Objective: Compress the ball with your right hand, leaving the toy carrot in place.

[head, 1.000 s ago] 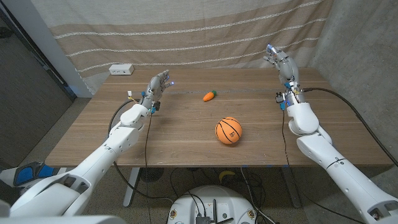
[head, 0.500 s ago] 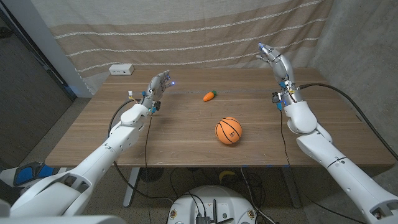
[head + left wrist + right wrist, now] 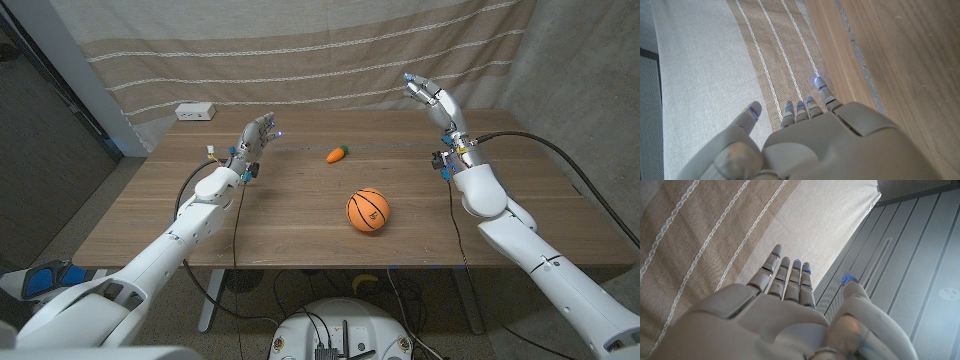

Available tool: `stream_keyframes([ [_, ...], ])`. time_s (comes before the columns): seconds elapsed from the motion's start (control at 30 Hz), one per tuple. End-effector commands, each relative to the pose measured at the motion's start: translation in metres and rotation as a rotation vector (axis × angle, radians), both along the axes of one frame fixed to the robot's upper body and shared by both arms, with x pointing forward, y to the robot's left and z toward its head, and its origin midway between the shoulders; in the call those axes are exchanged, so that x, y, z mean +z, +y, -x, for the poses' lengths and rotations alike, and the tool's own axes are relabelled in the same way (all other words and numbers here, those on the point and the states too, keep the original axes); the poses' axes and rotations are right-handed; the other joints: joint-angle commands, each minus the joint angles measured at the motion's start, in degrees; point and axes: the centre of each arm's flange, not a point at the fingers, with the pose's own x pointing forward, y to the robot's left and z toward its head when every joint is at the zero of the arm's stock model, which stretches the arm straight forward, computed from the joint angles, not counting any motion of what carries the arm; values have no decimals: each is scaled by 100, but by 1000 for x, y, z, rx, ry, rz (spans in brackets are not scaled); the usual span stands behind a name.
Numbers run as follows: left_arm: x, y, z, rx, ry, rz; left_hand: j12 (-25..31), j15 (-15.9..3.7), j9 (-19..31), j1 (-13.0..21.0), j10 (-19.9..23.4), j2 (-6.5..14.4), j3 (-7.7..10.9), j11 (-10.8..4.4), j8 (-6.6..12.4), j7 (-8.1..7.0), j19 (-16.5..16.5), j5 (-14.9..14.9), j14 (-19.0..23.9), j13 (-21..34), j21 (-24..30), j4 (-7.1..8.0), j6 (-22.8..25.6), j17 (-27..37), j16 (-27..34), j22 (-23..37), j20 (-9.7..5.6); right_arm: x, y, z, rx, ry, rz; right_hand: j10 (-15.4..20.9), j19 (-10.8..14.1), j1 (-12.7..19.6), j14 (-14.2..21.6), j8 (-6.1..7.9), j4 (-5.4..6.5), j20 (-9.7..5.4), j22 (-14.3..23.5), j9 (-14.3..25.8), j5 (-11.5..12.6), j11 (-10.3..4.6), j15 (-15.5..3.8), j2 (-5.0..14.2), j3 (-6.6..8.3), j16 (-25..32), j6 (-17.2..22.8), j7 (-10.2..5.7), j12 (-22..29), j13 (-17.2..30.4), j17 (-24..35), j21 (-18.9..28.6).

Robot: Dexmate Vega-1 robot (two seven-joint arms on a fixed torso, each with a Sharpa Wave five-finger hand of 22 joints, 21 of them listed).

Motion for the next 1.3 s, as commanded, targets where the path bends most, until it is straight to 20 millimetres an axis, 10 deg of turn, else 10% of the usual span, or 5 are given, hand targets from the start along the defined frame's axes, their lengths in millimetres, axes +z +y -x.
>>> stream_keyframes([
  [0.03,2,-5,2,-10,-10,-6,15,-17,5,-70,-27,31,5,15,6,-32,53,-16,-10,15,-24,-32,10,0,-2,24,18,-6,10,6,-43,15,75,-2,19,48,8,-31,-20,30,29,7,40,-30,-42,-31,-1,21,9,-59,-15,17,30,-20],
  [1.3,10,-10,21,-30,-49,-33,15,-15,5,-127,-22,34,26,21,10,-29,94,-22,-13,15,-128,-80,22,3,-5,27,19,-33,26,42,-261,46,270,-418,-47,-136,-177,-186,-9,178,31,14,-23,-174,-96,-265,-169,-82,-361,-283,-194,29,33,-172],
])
